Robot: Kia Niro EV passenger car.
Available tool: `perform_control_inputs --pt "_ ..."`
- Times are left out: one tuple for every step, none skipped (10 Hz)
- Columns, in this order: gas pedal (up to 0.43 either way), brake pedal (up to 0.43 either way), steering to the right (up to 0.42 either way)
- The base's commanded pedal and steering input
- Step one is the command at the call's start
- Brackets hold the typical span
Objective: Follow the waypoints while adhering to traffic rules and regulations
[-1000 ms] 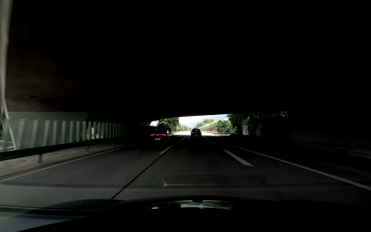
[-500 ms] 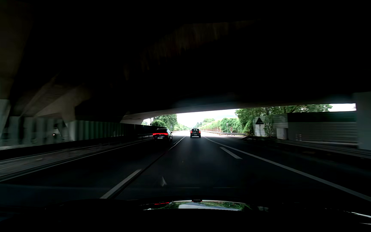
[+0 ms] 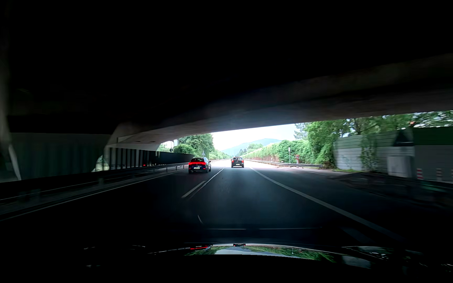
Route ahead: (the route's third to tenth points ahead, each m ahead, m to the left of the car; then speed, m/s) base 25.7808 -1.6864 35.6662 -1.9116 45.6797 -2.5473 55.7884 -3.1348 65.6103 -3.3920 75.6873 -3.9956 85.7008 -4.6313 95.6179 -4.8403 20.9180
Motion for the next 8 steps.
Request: perform_control_inputs --pt "0.110 0.000 0.000" --pt "0.098 0.000 0.000" --pt "0.098 0.000 0.001" --pt "0.098 0.000 0.001" --pt "0.087 0.000 0.001" --pt "0.087 0.000 0.001" --pt "0.087 0.000 0.001" --pt "0.087 0.000 0.001"
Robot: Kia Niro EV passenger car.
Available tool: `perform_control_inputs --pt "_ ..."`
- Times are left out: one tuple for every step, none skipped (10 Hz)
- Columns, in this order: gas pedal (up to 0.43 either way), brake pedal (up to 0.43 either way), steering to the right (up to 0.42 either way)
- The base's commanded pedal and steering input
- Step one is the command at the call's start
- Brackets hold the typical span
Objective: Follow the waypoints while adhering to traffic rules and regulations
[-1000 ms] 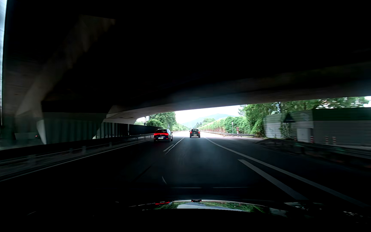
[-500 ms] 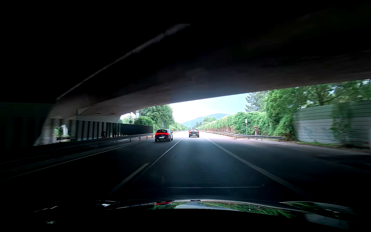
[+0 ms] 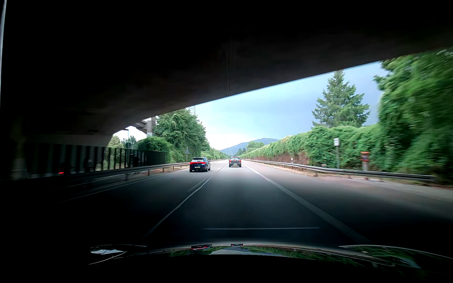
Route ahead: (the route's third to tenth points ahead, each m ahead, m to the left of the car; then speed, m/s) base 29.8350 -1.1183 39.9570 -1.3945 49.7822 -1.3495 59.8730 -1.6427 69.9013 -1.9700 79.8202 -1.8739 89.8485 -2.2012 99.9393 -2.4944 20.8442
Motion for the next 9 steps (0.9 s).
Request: perform_control_inputs --pt "0.087 0.000 0.001" --pt "0.087 0.000 0.001" --pt "0.087 0.000 0.001" --pt "0.087 0.000 0.001" --pt "0.087 0.000 0.001" --pt "0.087 0.000 0.000" --pt "0.087 0.000 0.000" --pt "0.098 0.000 0.000" --pt "0.098 0.000 -0.001"
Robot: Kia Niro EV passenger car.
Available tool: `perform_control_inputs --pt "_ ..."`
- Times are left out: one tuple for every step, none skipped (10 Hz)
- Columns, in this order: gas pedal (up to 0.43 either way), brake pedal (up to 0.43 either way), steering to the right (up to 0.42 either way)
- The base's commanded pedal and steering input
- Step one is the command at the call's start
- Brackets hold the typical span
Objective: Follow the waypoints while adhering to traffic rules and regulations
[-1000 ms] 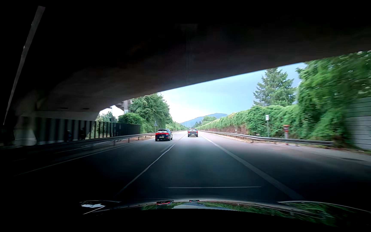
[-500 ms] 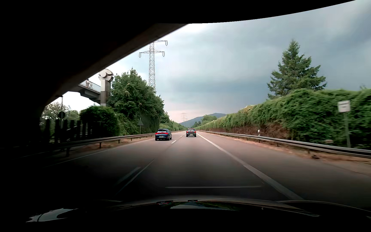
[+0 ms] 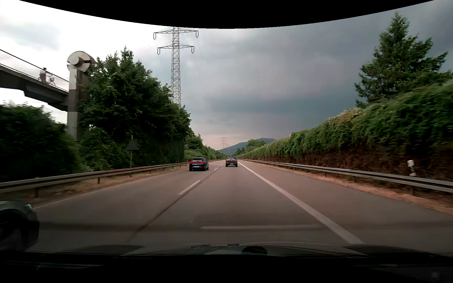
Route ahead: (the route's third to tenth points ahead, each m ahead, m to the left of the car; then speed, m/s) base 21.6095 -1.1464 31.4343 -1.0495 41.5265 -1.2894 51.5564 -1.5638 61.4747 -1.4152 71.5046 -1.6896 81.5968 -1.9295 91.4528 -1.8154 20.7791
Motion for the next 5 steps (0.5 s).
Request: perform_control_inputs --pt "0.098 0.000 -0.002" --pt "0.098 0.000 -0.002" --pt "0.098 0.000 -0.002" --pt "0.098 0.000 -0.002" --pt "0.098 0.000 -0.002"
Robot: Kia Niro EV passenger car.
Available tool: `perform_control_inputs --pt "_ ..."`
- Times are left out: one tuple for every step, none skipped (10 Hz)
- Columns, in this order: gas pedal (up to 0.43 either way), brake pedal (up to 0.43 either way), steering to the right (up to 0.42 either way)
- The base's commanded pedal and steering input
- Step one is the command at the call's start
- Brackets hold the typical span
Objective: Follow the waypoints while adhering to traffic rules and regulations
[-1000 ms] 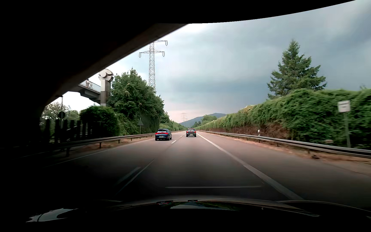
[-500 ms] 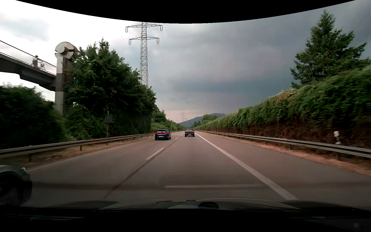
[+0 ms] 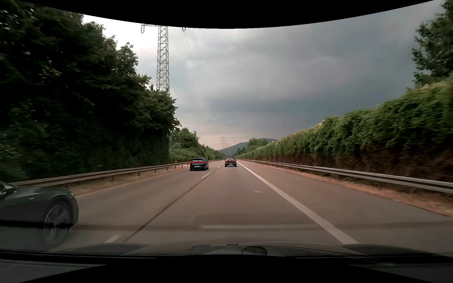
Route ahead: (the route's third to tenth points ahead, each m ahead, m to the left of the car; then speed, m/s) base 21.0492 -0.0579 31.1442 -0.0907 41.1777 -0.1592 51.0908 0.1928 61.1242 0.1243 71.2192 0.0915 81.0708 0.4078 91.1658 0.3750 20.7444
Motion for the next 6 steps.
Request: perform_control_inputs --pt "0.098 0.000 -0.002" --pt "0.098 0.000 -0.002" --pt "0.098 0.000 -0.003" --pt "0.098 0.000 -0.002" --pt "0.098 0.000 -0.003" --pt "0.098 0.000 -0.002"
